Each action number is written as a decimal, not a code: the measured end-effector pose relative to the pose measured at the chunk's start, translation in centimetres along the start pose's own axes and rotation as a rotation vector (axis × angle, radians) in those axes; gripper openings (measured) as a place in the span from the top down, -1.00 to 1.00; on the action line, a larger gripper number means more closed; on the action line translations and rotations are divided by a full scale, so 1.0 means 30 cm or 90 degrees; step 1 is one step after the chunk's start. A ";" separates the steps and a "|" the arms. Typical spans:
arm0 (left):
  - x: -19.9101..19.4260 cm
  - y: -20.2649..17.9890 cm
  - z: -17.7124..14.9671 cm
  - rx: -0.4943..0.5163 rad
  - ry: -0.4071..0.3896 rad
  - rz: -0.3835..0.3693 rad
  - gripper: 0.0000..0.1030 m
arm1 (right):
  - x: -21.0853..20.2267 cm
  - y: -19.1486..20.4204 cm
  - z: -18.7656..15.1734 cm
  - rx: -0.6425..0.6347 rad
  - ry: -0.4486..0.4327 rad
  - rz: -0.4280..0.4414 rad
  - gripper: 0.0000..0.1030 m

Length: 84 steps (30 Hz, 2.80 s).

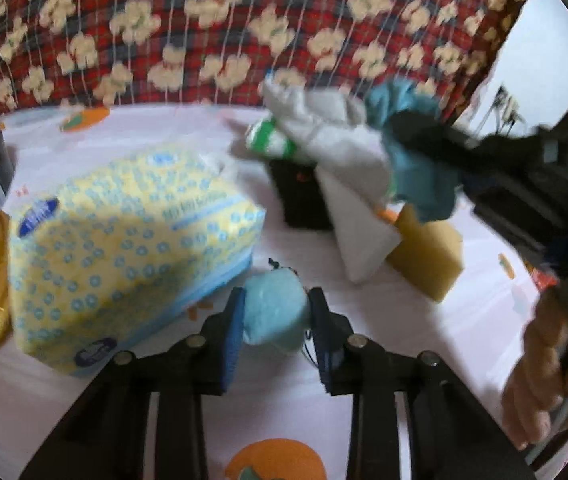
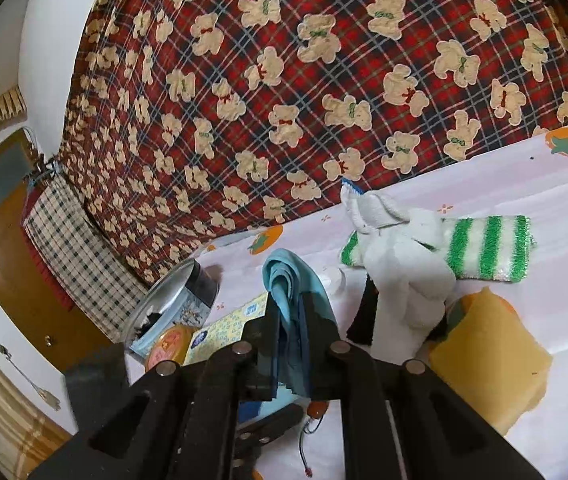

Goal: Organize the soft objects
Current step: 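Grasp the blue pom-pom with the left tool while the right tool lifts the teal cloth, then carry the pom-pom with the left tool while the right tool carries the teal cloth over the tin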

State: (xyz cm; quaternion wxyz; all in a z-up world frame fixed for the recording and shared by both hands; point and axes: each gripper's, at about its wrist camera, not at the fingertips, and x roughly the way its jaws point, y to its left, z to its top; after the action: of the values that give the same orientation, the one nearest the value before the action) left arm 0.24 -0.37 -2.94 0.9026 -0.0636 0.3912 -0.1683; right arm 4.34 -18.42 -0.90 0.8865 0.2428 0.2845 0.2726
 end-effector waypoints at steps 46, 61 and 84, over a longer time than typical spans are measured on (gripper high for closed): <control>-0.495 0.574 0.030 -0.044 -0.364 0.081 0.41 | 0.192 0.488 -0.233 -0.192 -0.103 -0.119 0.81; -0.619 0.856 0.090 -0.081 -0.425 0.176 0.41 | 0.423 0.819 -0.248 -0.234 -0.098 -0.009 0.81; -0.456 1.095 0.197 -0.125 -0.344 0.357 0.42 | 0.853 0.918 -0.227 -0.154 -0.012 -0.075 0.81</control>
State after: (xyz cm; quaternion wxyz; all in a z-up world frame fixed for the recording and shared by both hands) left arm 4.15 35.09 2.39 0.9735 -0.0823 0.1558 0.1458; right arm 8.16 19.56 0.81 0.9264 0.1197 0.2549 0.2500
